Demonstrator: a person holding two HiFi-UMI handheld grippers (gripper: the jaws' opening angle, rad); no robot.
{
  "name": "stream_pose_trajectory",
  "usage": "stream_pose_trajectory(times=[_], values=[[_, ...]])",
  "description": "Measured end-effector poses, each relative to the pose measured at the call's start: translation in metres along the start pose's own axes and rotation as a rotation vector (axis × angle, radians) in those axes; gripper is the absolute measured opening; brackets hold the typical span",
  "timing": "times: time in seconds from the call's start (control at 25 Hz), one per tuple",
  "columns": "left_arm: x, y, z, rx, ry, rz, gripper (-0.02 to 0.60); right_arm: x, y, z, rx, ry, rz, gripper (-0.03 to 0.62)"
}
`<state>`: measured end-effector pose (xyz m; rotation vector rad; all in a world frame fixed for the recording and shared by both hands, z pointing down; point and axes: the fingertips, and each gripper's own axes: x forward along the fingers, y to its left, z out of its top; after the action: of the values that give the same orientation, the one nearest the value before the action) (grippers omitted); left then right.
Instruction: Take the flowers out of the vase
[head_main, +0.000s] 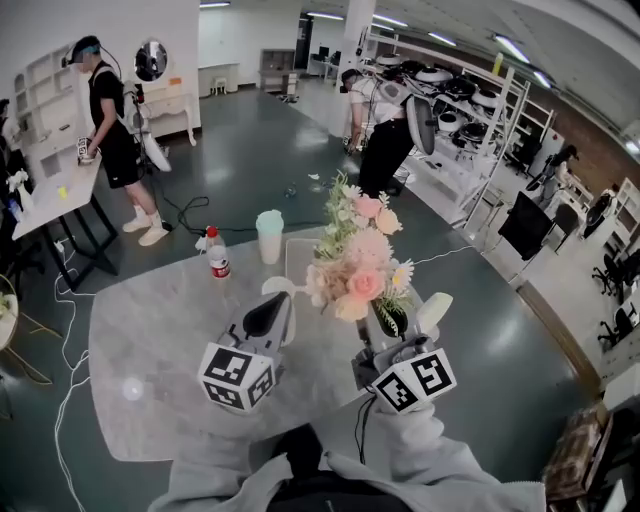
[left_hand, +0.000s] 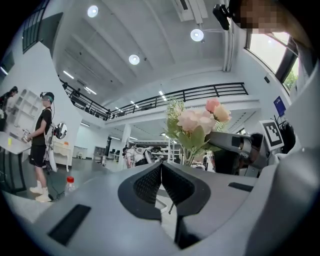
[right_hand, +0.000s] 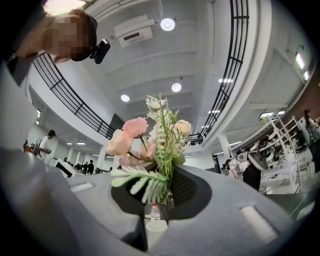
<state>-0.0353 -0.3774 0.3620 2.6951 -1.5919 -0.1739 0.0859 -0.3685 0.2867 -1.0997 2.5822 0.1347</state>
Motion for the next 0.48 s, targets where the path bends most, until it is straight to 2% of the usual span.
stream_pose_trajectory(times=[0.48], values=[[-0.028, -0.039, -0.061, -0.092, 0.111, -0.036, 0.003, -0.067, -0.004, -0.048, 0.076, 0.122, -0.118, 0.057]])
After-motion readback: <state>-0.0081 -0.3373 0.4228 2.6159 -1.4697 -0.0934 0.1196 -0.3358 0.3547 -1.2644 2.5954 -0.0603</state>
